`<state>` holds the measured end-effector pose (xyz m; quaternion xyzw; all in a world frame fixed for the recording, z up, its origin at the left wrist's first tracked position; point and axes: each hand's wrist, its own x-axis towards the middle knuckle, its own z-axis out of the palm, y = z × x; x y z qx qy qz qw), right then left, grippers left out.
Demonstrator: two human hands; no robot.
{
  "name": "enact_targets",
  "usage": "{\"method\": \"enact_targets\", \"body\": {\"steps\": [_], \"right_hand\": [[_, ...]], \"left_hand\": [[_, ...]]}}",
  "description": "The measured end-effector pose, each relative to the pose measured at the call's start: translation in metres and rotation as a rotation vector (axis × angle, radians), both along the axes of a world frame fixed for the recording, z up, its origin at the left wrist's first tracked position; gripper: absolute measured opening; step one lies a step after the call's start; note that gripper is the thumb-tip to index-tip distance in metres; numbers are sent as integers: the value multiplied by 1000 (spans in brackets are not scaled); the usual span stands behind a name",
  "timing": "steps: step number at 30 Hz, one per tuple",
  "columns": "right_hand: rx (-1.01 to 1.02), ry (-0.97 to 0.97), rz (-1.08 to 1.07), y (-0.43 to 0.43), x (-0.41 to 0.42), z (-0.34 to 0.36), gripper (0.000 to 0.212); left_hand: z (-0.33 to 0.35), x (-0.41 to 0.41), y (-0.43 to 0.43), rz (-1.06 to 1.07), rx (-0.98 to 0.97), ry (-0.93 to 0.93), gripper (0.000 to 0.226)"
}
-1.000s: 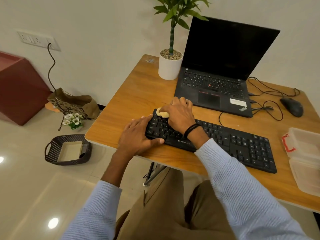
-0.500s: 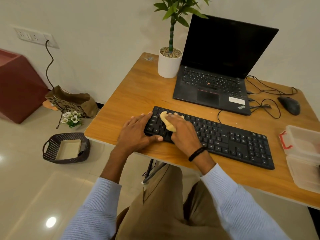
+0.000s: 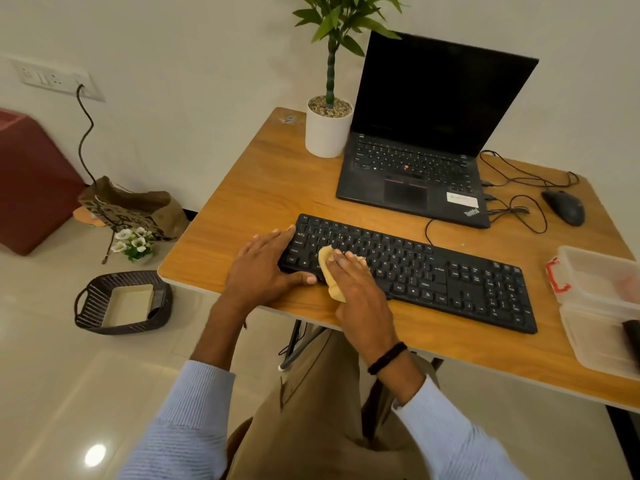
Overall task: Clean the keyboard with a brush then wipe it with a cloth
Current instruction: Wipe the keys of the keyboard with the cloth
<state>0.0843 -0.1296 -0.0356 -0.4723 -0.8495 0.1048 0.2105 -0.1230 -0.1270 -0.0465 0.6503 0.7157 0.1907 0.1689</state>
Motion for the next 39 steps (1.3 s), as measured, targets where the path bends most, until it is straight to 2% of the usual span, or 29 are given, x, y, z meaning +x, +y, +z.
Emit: {"method": "enact_targets", "body": {"steps": [5,10,16,20,23,27,30,33,36,39], "right_hand": [[57,-15,-36,-32,-6,-13,86],[50,52,-383,-31,11,-14,81],[48,72,-225,-45,-32,-21,90],[50,89,-402,-38,6,-22,86],[36,94,-487,-33,-6,-20,82],[-2,140,-269,-43,-40,-17,85],[-117,321,-213,-42,-20,-4,74],[-115,468,-350,-24,7,16,58],[-93,468,-444,9,17,25,49],[-17,408,-431,44,16,23,48]], "left_hand": [[7,3,-4,-2,-11,-8,138],[8,4,-3,1,-31,-5,127],[5,2,-2,13,-32,-6,126],[4,2,0,4,-53,-15,123],[5,3,0,12,-57,-12,121],[3,2,0,-2,-40,-10,125],[3,2,-1,-19,-28,-9,125],[3,-1,3,-49,-56,-22,131],[4,-4,12,-119,-78,-153,140],[14,-3,27,-183,-105,-269,149]]}}
